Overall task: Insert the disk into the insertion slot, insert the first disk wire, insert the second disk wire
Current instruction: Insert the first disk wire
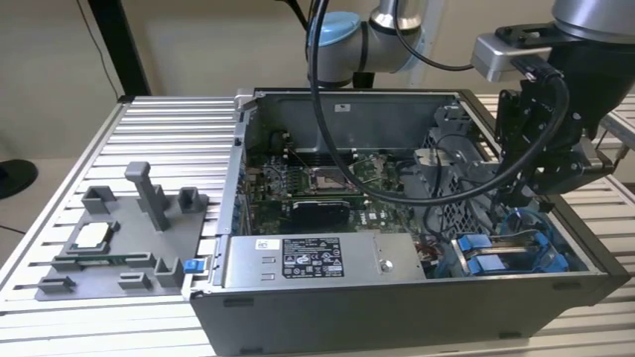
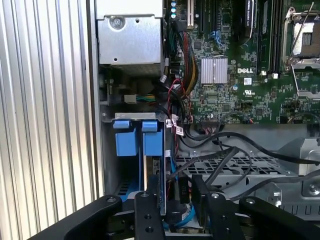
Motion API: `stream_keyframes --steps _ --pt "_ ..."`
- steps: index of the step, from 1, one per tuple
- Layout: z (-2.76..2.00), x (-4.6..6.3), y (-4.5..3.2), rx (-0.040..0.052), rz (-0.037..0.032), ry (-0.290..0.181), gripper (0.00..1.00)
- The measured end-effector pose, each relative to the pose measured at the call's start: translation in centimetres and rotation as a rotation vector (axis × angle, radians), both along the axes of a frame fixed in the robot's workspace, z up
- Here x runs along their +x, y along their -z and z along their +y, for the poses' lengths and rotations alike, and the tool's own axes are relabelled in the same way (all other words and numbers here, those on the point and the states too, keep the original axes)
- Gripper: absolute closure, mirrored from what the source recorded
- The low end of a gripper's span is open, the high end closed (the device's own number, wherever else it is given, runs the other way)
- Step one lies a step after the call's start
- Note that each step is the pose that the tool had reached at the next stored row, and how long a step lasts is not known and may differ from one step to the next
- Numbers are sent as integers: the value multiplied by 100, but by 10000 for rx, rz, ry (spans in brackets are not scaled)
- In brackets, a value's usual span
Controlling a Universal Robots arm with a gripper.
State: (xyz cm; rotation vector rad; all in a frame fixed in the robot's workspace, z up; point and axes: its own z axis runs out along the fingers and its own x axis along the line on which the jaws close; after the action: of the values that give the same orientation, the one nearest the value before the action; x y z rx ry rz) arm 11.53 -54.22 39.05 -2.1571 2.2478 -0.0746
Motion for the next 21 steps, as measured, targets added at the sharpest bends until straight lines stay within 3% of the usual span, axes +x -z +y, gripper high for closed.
stream_keyframes --steps 7,8,13,16,21 --pt "0 0 11 5 -138 -3 0" --pt "0 0 13 14 -170 -2 100" --pt "-1 0 34 66 -265 -3 100" --pt "0 0 38 147 -278 -2 100" --pt "0 0 39 155 -279 -2 100"
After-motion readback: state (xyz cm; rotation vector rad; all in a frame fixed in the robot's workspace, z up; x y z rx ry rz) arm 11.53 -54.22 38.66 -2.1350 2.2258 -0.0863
